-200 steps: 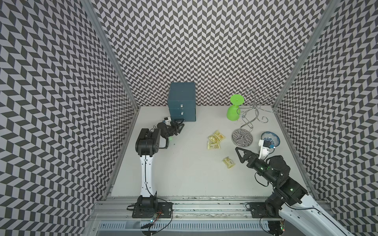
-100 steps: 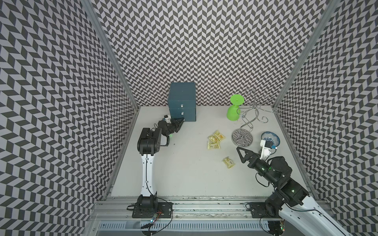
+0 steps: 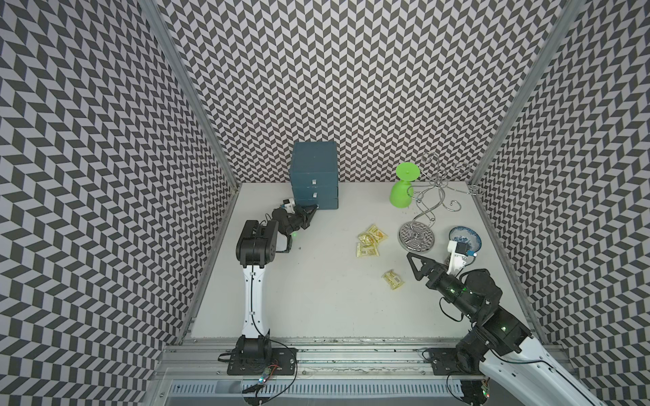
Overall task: Place the cookies into the drawer by color
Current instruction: Open the drawer in the storage box.
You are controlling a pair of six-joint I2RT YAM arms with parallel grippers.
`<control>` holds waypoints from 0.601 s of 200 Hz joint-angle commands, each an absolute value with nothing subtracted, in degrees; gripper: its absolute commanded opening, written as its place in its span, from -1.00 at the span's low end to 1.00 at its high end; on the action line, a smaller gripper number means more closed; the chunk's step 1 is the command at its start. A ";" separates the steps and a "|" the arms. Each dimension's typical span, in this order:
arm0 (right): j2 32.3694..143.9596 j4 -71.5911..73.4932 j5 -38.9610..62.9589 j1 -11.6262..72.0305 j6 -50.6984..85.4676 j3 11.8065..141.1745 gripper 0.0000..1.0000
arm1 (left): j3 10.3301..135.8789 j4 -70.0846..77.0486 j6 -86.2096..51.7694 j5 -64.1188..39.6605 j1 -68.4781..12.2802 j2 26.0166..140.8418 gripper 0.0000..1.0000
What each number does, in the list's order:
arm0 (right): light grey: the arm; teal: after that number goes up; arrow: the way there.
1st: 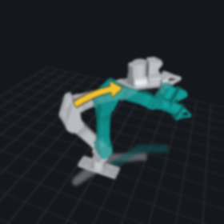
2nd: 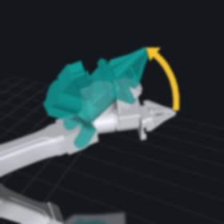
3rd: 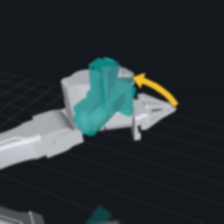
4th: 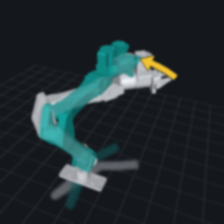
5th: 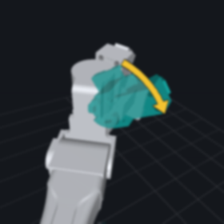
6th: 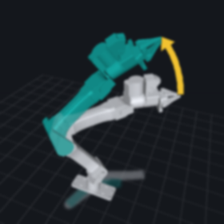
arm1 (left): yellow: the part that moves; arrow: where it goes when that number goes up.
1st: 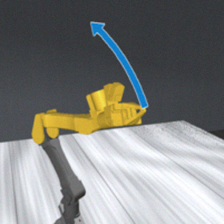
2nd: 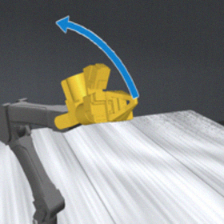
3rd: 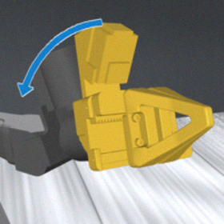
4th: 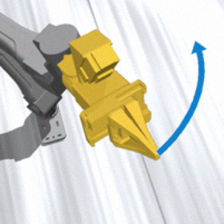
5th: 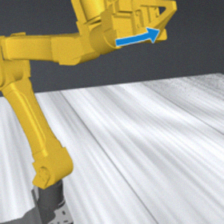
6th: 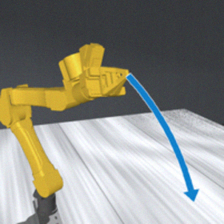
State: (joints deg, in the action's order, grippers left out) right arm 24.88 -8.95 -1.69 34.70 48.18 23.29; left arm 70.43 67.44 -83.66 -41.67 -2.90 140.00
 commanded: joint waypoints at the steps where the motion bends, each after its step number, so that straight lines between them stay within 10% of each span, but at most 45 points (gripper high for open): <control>1: 23.85 -6.99 -1.58 34.91 48.65 23.30 0.99 | 65.05 68.30 -82.85 -43.59 -4.05 138.89 -1.00; 120: 21.48 -7.85 -0.97 34.89 49.04 22.70 0.99 | 41.66 72.46 -79.26 -43.47 -4.52 125.96 -1.00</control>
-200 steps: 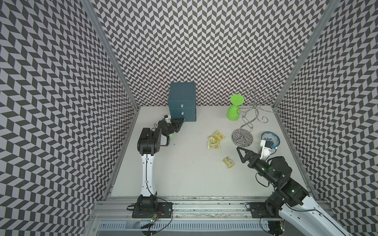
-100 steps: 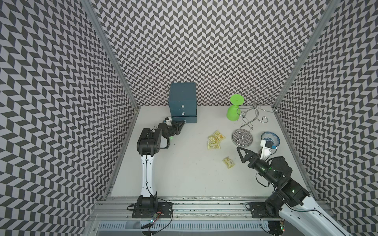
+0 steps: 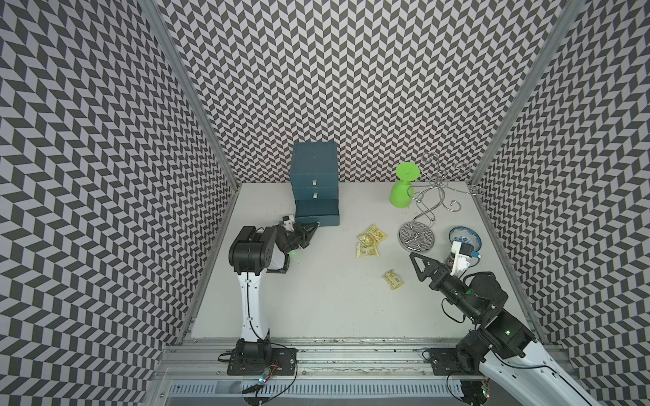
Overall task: Place the cookies into the drawer by color
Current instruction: Open the drawer in the storage box.
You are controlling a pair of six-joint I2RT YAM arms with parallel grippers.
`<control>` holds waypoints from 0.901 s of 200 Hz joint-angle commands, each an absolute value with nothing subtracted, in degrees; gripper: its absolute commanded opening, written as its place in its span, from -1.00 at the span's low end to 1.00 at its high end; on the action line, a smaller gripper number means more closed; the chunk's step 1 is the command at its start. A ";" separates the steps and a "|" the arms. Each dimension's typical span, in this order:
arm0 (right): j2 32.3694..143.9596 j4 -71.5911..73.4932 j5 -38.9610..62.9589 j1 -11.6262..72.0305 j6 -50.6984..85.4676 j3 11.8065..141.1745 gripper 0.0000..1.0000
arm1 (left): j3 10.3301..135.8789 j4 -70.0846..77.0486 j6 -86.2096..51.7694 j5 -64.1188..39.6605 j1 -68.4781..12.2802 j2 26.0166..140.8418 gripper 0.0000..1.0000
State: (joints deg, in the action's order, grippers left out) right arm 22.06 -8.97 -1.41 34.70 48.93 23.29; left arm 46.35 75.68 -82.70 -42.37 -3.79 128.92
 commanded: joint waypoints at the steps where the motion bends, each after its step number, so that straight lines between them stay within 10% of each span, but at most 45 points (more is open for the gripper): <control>1: 21.46 -7.79 -0.97 34.89 49.04 22.64 0.99 | 41.53 72.40 -79.18 -43.40 -4.50 125.82 -1.00; 39: 21.79 -7.38 -0.53 34.90 49.26 22.59 0.99 | 37.79 68.94 -75.41 -42.54 -5.24 121.89 -1.00; 74: 21.55 -7.45 -0.61 34.92 49.38 22.41 0.99 | 36.70 68.37 -72.95 -42.18 -5.31 120.55 -0.18; 97: 21.44 -7.73 -0.70 34.90 49.22 22.59 0.99 | 36.13 68.82 -72.48 -41.62 -5.18 119.05 0.02; 180: 21.90 -6.92 -0.88 34.90 49.14 22.31 0.99 | 36.55 35.23 -50.06 -27.46 -6.60 93.11 0.04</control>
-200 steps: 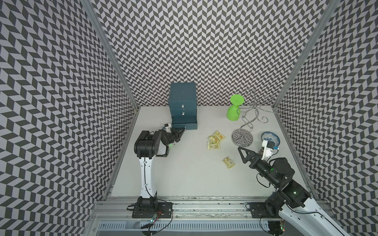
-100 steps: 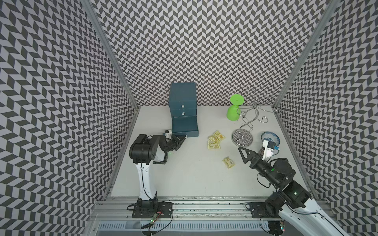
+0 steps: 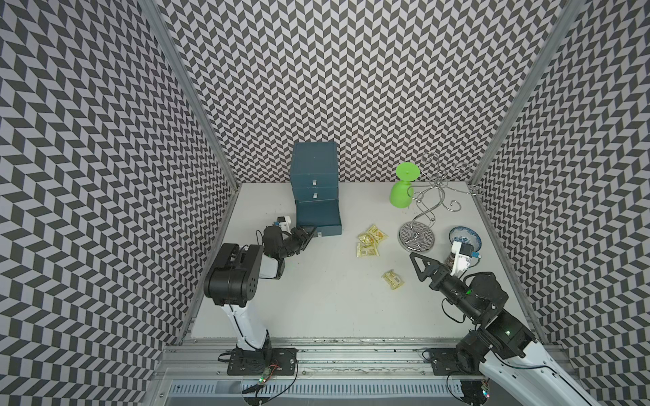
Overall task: Place the cookies into the drawer by color
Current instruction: Open the drawer in the storage box, then pick up the cookie at the center of the board.
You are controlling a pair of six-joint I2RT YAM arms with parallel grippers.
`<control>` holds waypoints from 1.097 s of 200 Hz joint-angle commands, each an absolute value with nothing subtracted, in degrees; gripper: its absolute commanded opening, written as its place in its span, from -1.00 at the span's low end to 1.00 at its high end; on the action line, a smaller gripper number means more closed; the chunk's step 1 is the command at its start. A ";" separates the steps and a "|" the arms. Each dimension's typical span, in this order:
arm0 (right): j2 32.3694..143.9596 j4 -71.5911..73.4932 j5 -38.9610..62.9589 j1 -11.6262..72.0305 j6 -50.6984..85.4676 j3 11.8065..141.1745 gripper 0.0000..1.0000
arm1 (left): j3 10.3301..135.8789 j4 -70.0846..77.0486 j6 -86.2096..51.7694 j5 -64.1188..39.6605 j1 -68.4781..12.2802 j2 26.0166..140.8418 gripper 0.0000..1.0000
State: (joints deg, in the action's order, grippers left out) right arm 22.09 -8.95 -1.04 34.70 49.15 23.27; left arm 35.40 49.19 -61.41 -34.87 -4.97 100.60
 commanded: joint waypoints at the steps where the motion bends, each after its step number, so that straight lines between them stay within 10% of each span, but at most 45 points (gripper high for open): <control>1: 21.89 -6.93 -0.83 34.89 49.13 22.32 0.99 | 36.65 34.93 -49.73 -27.13 -6.77 92.70 0.04; 106: 21.88 -7.34 -1.90 34.91 48.44 22.98 0.99 | 56.59 7.23 -9.03 3.03 -38.34 86.57 0.06; 150: 20.45 -15.74 -14.00 34.90 50.86 26.31 0.99 | 57.42 -1.38 -29.91 14.52 -49.69 85.99 0.13; 181: 17.66 -21.88 -22.36 34.94 52.69 28.12 0.99 | 59.91 -9.46 -43.30 24.60 -59.08 87.92 0.98; 219: 14.57 -25.49 -24.52 34.89 53.46 27.69 0.99 | 73.27 -24.63 -54.95 26.90 -64.30 100.36 0.99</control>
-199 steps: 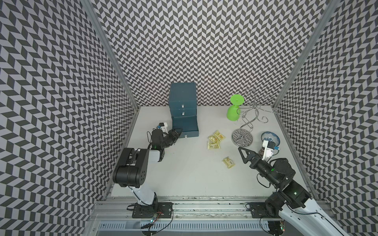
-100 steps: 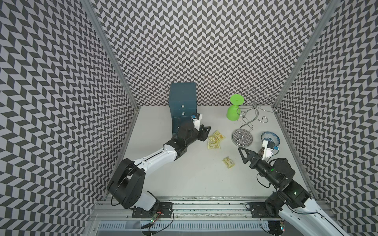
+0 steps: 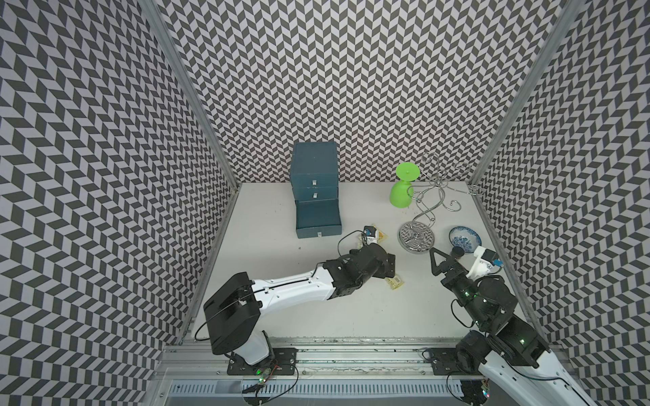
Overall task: Place the cookies into the drawer by color
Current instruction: Pick up the cookie at the center of the board.
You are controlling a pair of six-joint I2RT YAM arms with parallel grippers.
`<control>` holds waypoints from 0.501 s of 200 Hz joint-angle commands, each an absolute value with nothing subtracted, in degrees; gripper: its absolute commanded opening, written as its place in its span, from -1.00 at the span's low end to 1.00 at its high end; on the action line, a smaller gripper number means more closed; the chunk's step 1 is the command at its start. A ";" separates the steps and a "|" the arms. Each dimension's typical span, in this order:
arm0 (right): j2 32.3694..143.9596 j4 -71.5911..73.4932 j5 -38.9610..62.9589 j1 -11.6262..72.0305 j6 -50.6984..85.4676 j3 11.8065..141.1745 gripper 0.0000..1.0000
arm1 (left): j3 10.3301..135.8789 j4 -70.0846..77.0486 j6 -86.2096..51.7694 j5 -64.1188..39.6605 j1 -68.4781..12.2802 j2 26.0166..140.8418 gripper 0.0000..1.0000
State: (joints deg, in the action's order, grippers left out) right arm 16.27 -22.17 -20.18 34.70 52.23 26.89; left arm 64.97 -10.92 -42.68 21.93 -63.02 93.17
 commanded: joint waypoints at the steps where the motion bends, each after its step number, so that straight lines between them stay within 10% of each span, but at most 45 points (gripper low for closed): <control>1: 14.49 -25.49 -24.48 34.89 53.49 27.69 0.99 | 73.77 -25.14 -55.34 26.81 -64.36 100.81 0.99; 100: 9.86 -26.98 -20.78 34.89 50.24 26.02 0.99 | 105.95 -50.28 -61.62 23.35 -65.75 130.11 0.99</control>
